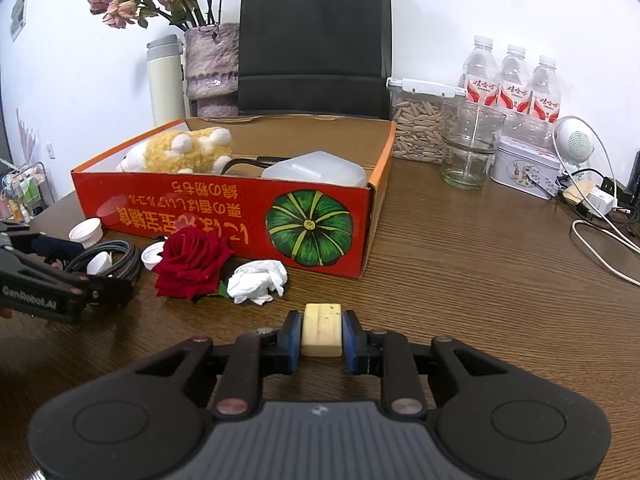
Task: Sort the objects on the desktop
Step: 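Grasp the braided black-white cable coil with the left gripper while the right holds the block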
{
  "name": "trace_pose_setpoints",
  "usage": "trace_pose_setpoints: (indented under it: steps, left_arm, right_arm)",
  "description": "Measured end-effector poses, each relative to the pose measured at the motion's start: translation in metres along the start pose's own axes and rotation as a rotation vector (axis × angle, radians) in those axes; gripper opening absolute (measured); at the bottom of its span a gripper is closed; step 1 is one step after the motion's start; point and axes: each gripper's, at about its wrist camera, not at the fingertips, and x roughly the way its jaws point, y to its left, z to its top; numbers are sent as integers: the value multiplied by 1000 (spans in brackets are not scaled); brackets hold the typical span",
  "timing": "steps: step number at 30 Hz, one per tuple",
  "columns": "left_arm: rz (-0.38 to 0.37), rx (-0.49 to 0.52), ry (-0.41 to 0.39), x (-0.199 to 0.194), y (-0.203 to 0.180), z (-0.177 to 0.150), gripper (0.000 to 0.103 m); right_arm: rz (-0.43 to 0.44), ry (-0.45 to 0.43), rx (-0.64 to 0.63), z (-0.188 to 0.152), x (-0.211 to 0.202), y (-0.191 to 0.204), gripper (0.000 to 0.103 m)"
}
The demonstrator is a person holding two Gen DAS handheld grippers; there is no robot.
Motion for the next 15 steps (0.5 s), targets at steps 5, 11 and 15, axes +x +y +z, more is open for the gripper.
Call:
trace_pose_setpoints:
  steps: [5, 11, 15]
  left_arm:
    - [12, 20, -53, -11, -7, -5, 92]
    - [38, 25, -143, -34, -12, -2, 92]
    - [29, 6, -187, -47, -9, 3, 92]
  right_arm:
    - [0, -1, 1, 0, 0, 0, 20]
    - [10, -3, -4, -1, -3, 2, 20]
    - [13, -45, -14, 2, -15, 7, 20]
